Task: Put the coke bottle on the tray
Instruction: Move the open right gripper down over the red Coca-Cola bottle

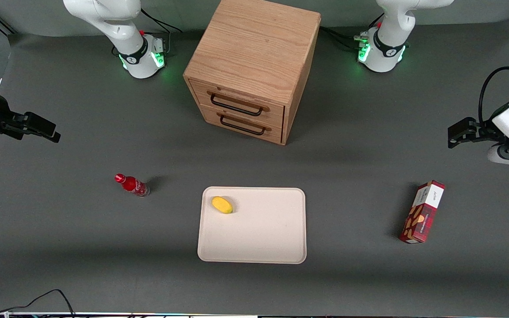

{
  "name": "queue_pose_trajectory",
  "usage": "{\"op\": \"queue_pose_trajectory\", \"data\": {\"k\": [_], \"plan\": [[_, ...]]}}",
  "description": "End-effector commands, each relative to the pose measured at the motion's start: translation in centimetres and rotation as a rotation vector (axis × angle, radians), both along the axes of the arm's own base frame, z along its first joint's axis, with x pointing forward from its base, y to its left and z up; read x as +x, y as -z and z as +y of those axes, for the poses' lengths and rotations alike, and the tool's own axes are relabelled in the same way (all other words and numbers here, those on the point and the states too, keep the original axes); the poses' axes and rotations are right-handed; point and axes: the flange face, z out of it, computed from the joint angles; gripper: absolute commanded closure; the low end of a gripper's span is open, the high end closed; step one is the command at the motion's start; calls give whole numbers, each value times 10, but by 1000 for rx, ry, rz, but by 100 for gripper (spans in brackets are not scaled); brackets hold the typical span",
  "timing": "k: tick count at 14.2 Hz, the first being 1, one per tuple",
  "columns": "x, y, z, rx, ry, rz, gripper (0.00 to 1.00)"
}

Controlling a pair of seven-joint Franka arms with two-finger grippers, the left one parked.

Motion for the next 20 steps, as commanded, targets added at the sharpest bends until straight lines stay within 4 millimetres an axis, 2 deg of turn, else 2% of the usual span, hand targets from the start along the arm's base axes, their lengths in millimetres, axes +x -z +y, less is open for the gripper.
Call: {"op": "queue_pose_trajectory", "data": {"k": [1,4,6,8,10,12,14,17,20], "plan": [[-1,-8,0,-9,32,2,0],[1,-24,-1,4,24,-31,0],[1,-25,0,20,24,-35,0],[3,-21,9,11,15,-28,0],[8,-3,15,12,-4,6,0],[10,20,13,8,-1,35,0],[14,54,16,7,1,-3,0],[-5,123,30,-1,-17,-94,0],[-29,174,29,-11,-17,-141,0]]}}
